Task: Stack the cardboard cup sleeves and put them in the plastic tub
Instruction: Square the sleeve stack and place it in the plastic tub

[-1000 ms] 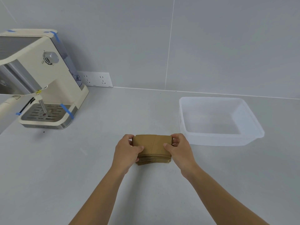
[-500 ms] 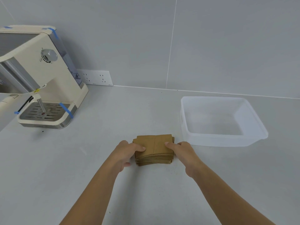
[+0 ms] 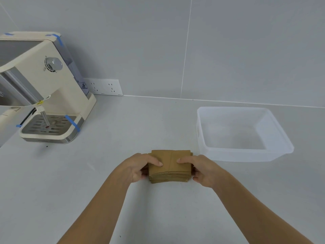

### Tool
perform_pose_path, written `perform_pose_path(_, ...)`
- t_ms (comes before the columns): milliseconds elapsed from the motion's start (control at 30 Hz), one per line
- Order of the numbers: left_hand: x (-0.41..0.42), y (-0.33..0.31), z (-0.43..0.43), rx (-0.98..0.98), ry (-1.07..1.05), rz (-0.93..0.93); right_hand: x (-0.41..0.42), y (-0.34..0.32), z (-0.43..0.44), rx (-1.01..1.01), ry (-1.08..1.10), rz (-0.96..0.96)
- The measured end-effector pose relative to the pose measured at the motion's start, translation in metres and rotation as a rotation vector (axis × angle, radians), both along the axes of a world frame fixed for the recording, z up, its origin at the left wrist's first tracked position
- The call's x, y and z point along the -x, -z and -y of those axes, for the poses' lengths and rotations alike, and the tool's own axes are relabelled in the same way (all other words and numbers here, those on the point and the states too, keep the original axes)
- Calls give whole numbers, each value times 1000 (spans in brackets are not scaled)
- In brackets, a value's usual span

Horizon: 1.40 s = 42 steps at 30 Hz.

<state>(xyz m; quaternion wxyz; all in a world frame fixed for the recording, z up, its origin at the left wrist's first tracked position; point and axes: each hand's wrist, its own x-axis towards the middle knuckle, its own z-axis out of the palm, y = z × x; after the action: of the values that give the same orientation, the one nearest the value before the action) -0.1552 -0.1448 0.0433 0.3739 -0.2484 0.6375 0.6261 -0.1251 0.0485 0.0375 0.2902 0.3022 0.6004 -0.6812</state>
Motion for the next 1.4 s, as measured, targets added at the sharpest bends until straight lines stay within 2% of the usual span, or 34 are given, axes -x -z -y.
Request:
perform_pose_path(167, -8, 10, 7, -136, 18, -40, -2, 5, -1, 85, -22, -30)
perform_pose_path(333, -27, 25, 15, -196, 35, -245, -14, 14, -1, 87, -165, -232)
perform_pose_path(533, -50, 33, 18, -38, 169, -579, -31, 24, 2, -96, -251, -420)
perform_pose_path(633, -57, 42, 16, 34, 228, -709, -38, 31, 6, -134, -276, -536)
perform_pose_path(733, -61, 50, 13, 68, 198, -806, -43, 39, 8, -128, -237, -589)
perform_pose_path(833, -64, 55, 10, 52, 168, -827, -46, 43, 9, -74, -195, -605)
perform_pose_path(1000, -69, 60, 6, -89, 72, -779, -51, 51, 16, 23, -105, -589)
perform_pose_path(1167, -70, 60, -4, -34, -70, -760, -53, 56, 17, 152, -31, -587)
perform_pose_path(1400, -72, 65, -10, -29, -181, -778, -51, 59, 38, 9, 296, -588)
